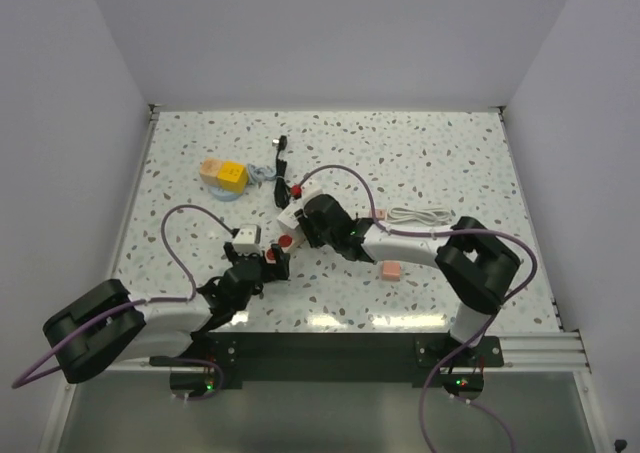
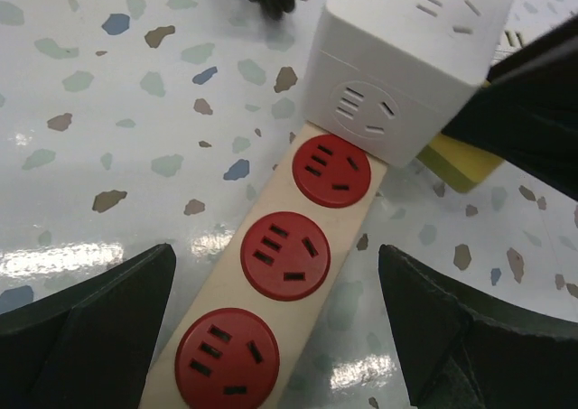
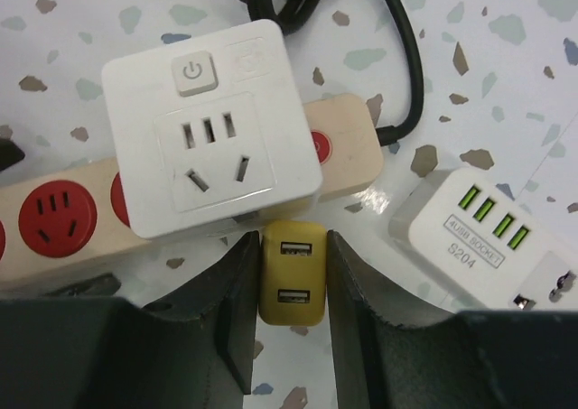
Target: Insert the plug
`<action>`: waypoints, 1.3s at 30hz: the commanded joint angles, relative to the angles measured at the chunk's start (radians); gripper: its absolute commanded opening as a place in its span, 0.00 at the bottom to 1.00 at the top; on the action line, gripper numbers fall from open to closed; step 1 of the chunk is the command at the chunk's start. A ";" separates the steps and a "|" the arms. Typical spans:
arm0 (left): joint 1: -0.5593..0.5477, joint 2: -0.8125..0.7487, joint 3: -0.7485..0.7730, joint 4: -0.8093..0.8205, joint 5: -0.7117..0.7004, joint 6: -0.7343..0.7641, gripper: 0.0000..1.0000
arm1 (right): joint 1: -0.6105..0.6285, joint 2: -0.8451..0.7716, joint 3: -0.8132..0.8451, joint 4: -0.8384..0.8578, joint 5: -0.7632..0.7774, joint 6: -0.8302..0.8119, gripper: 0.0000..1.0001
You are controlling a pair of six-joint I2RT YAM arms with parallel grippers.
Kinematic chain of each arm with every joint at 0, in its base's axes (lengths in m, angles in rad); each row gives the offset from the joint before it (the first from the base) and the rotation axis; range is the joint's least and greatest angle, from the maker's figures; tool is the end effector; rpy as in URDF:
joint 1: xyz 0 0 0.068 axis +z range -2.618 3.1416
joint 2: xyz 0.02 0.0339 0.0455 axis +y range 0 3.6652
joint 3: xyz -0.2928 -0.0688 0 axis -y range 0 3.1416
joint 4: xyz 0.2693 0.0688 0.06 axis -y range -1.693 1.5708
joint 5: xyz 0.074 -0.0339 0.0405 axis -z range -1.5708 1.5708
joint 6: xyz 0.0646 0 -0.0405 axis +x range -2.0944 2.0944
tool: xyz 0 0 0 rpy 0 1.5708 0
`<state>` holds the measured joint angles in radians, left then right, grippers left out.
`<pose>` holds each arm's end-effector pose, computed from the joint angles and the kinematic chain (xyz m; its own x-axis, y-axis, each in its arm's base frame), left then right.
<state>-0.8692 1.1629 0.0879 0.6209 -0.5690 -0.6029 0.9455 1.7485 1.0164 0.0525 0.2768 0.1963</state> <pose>0.1558 -0.1304 0.1176 -0.4209 -0.2420 -0.8742 0.1121 0.9425 -0.3149 0.2590 0.3286 0.1807 -0.4887 -0.3563 -0.7964 -0.5712 0.8207 -0.0167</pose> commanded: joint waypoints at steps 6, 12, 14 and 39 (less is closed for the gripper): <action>-0.002 0.014 -0.025 0.117 0.277 -0.034 0.98 | -0.071 0.083 0.166 0.130 -0.042 -0.044 0.00; -0.002 0.127 -0.013 0.258 0.374 -0.037 0.98 | -0.100 0.161 0.258 0.136 -0.108 -0.044 0.00; -0.002 0.182 -0.005 0.310 0.405 -0.040 0.98 | -0.106 0.172 0.283 0.139 -0.116 -0.041 0.00; -0.001 -0.308 0.135 -0.156 -0.005 0.161 1.00 | -0.004 -0.247 0.033 0.030 0.160 -0.031 0.00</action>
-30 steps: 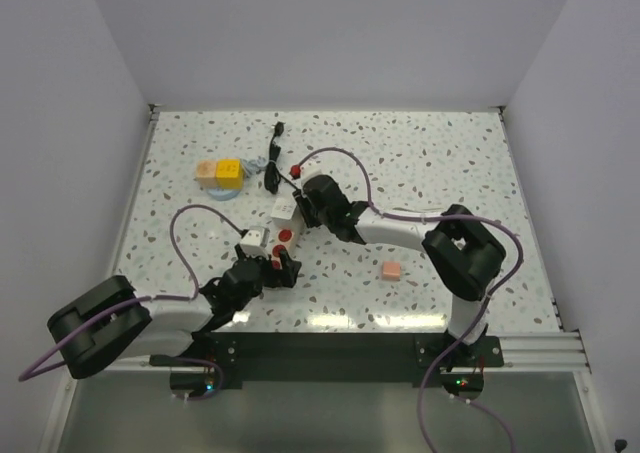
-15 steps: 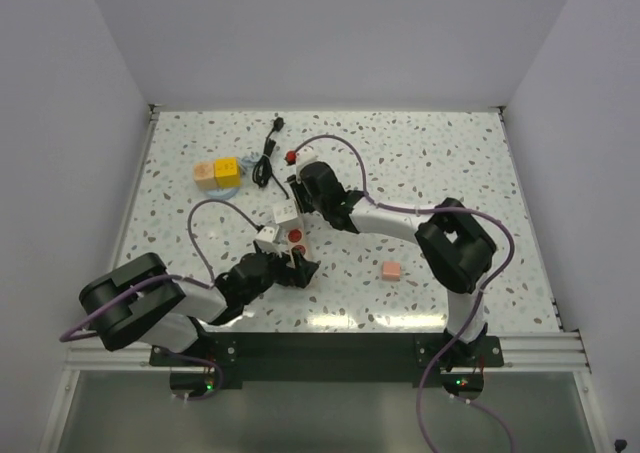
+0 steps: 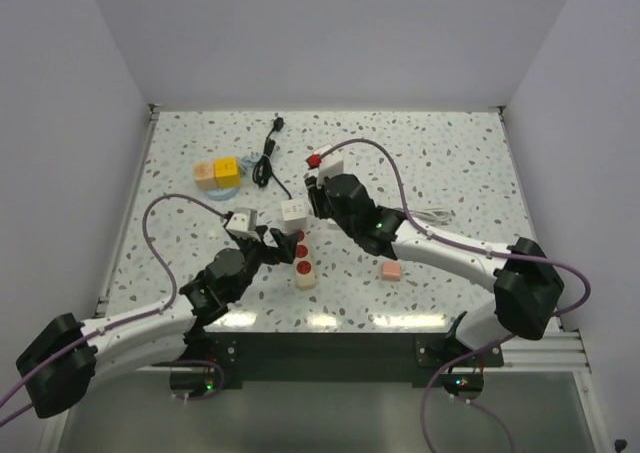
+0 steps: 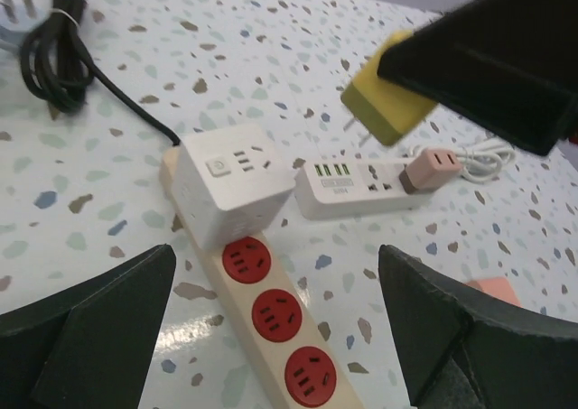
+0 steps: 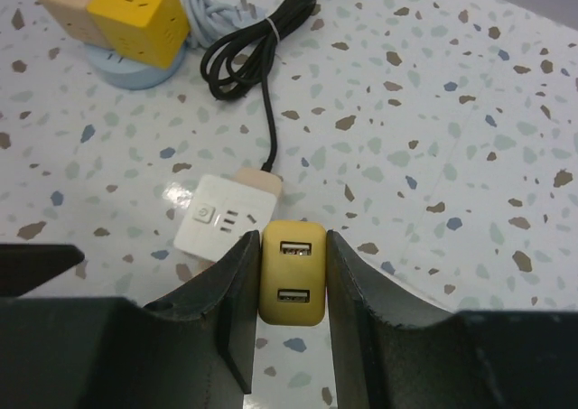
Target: Insert the plug
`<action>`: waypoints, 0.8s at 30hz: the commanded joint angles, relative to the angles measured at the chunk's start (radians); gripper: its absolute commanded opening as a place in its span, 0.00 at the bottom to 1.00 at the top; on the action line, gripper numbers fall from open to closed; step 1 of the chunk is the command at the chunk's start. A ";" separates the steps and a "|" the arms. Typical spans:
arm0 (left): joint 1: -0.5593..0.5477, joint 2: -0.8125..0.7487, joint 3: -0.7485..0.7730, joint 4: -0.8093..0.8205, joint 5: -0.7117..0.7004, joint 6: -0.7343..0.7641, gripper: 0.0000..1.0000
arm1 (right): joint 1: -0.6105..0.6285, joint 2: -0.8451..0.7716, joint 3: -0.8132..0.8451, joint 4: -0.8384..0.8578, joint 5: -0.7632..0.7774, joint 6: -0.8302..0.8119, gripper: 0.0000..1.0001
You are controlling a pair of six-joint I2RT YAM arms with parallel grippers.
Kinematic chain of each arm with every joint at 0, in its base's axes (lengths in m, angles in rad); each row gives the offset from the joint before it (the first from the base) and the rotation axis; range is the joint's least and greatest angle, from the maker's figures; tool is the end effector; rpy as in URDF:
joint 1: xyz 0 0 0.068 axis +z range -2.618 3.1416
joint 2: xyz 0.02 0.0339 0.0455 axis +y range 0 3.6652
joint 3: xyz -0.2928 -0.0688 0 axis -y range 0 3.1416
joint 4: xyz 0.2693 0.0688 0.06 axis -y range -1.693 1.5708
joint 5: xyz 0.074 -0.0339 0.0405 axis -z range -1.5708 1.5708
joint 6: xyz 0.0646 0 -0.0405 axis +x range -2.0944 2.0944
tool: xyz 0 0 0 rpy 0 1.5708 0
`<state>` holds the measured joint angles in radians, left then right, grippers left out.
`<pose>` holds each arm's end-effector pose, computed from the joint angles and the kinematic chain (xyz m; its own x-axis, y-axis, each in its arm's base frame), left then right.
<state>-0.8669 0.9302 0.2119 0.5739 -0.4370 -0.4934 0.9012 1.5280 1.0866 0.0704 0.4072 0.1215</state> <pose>0.1622 -0.1488 0.1971 -0.2808 -0.3323 -0.9004 0.3255 0.8496 -0.4151 0.2689 0.2984 0.2969 -0.2829 -0.1780 -0.9425 -0.4600 0.8874 -0.0296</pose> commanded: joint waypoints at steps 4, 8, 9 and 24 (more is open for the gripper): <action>0.029 -0.165 -0.005 -0.129 -0.170 0.081 1.00 | 0.068 -0.034 -0.082 0.026 -0.004 0.131 0.00; 0.063 -0.160 0.006 -0.137 -0.190 0.110 1.00 | 0.120 0.006 -0.085 0.028 0.033 0.182 0.00; 0.071 -0.159 0.006 -0.137 -0.193 0.113 1.00 | 0.130 0.015 -0.085 0.028 0.042 0.193 0.00; 0.134 -0.228 -0.034 -0.147 -0.144 0.098 1.00 | 0.232 0.181 -0.001 0.014 0.232 0.388 0.00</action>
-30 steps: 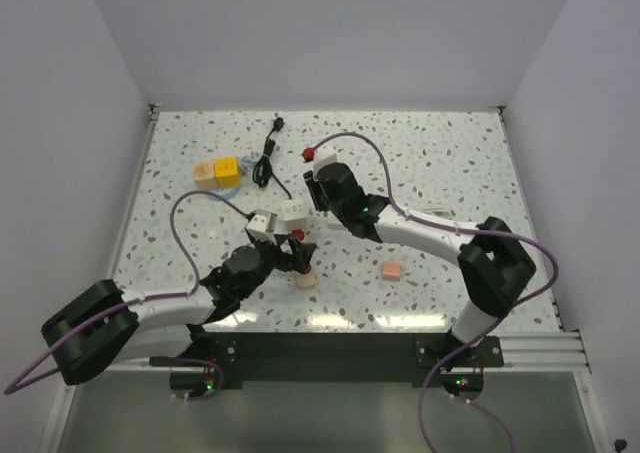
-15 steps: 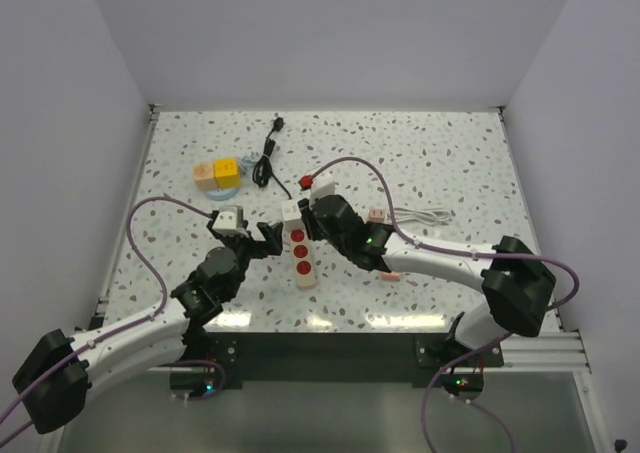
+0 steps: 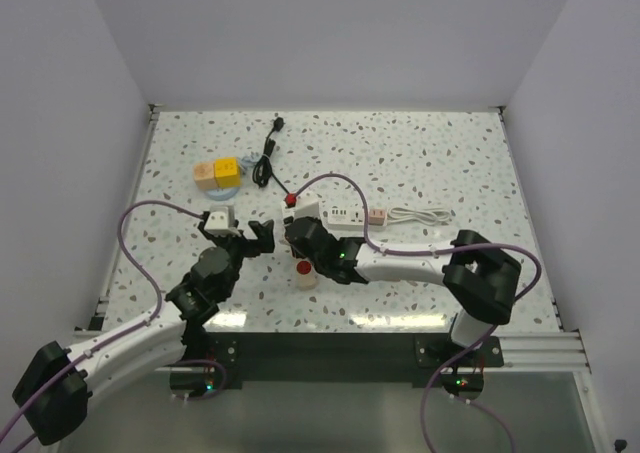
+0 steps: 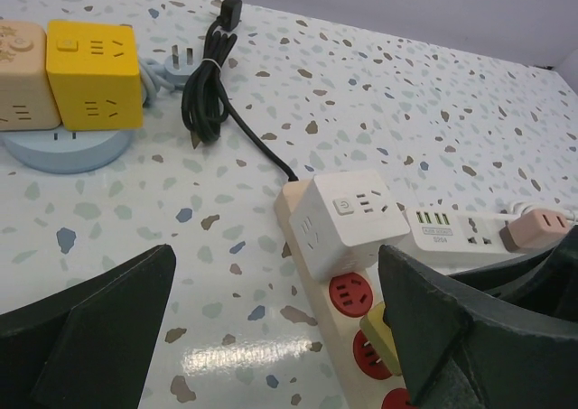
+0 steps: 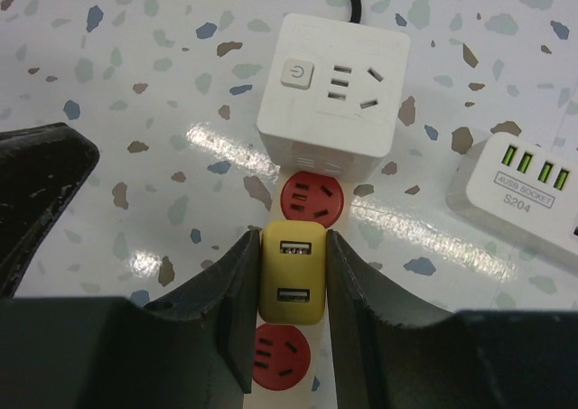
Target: Insert the plug
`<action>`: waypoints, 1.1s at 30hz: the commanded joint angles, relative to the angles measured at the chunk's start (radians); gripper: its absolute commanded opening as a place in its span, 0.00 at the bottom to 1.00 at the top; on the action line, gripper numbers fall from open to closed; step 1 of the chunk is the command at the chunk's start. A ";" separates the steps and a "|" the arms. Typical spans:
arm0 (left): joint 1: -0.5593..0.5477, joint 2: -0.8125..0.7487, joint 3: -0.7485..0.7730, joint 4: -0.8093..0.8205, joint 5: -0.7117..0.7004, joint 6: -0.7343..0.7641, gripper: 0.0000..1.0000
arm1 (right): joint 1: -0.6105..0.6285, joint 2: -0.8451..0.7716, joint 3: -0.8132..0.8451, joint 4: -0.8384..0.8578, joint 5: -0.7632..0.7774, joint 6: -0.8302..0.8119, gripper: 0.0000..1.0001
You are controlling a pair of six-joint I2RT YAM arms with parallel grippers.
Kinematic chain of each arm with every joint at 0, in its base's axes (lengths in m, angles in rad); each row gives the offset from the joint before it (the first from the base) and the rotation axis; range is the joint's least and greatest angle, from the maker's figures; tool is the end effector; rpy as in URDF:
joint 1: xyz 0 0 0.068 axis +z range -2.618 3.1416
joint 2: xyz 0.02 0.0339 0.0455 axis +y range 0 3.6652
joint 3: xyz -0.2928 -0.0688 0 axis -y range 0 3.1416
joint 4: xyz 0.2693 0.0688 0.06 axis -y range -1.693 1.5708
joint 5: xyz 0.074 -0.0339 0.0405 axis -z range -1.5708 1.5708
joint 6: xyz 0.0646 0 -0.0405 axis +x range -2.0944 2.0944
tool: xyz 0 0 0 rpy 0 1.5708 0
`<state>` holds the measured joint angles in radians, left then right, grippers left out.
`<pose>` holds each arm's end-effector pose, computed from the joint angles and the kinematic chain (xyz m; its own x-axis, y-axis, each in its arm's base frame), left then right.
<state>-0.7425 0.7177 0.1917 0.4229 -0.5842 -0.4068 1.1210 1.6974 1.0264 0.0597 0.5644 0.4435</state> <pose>0.1638 -0.1020 0.2096 -0.1329 -0.3260 -0.9360 0.1168 0.9326 -0.3414 0.2096 0.3546 0.2097 -0.4702 -0.1399 -0.8714 -0.4082 0.9099 0.0741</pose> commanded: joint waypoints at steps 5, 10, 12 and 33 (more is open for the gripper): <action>0.011 -0.035 -0.024 0.002 0.014 0.005 1.00 | 0.036 0.057 0.109 -0.024 0.132 0.092 0.00; 0.011 -0.049 -0.031 -0.001 0.023 0.003 1.00 | 0.062 0.076 0.141 -0.057 0.204 0.112 0.00; 0.011 -0.054 -0.031 -0.003 0.026 0.002 1.00 | 0.069 0.087 0.156 -0.090 0.221 0.115 0.00; 0.011 -0.081 -0.038 -0.015 0.055 -0.006 1.00 | 0.094 0.119 0.189 -0.196 0.285 0.161 0.00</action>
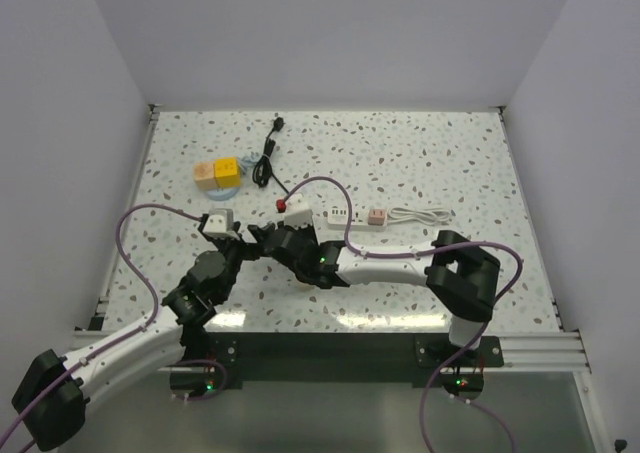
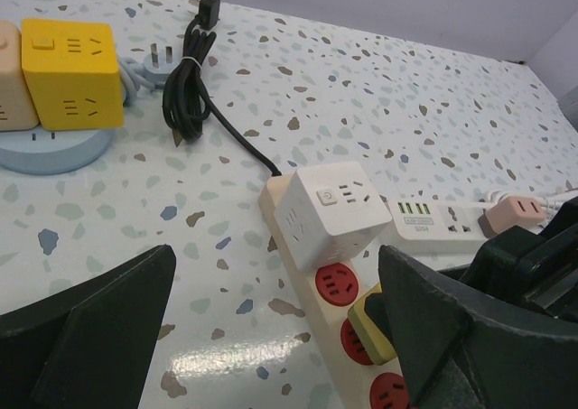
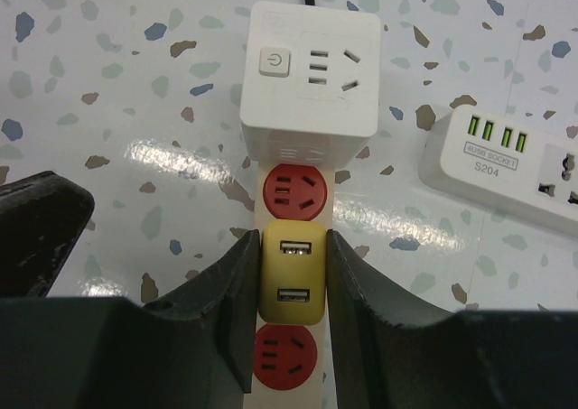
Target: Insert the plug
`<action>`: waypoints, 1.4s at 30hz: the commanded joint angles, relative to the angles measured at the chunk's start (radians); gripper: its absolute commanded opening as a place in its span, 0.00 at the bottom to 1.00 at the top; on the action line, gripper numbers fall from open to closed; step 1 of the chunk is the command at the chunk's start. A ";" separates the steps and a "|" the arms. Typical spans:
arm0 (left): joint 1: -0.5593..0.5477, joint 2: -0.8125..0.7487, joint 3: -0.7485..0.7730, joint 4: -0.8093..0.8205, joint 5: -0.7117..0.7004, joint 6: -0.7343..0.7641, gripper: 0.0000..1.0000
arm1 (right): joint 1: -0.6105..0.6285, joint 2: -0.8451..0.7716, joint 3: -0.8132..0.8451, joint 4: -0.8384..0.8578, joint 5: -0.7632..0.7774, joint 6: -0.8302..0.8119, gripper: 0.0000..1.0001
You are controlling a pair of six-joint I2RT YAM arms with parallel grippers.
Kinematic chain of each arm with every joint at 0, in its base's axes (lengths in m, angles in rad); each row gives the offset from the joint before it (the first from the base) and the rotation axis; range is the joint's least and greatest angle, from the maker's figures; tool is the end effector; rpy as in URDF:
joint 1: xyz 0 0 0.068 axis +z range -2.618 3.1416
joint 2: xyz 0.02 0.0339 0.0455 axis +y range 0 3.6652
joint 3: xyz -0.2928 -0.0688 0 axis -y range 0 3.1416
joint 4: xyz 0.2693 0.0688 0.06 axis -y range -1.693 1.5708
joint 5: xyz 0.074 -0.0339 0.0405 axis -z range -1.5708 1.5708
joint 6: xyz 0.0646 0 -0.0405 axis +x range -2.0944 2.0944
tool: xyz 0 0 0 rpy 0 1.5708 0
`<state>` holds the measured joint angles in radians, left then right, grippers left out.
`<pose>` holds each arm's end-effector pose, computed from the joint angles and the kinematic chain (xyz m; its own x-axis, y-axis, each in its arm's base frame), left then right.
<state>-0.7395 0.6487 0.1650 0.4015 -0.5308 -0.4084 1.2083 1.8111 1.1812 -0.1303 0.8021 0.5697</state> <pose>0.1567 -0.0987 0.2076 -0.1385 -0.3373 -0.9312 0.1672 0.9188 -0.3577 0.1955 0.3845 0.2058 -0.4567 -0.1468 -0.8774 -0.2600 0.9653 -0.0262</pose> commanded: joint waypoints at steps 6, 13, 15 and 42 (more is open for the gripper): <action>0.008 -0.017 -0.012 0.002 0.002 -0.006 1.00 | 0.008 0.013 0.040 -0.015 0.048 0.033 0.00; 0.008 -0.026 -0.013 -0.001 0.003 -0.007 1.00 | 0.011 0.036 0.047 -0.003 0.054 0.036 0.00; 0.008 -0.026 -0.015 -0.001 0.003 -0.007 1.00 | 0.010 0.045 0.054 -0.005 0.055 0.035 0.00; 0.008 -0.035 -0.016 -0.007 -0.006 -0.007 1.00 | 0.046 0.076 -0.018 -0.065 0.049 0.055 0.00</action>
<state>-0.7395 0.6178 0.1493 0.3935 -0.5282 -0.4088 1.2472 1.8580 1.1950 -0.1337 0.8932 0.6041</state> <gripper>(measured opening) 0.997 0.342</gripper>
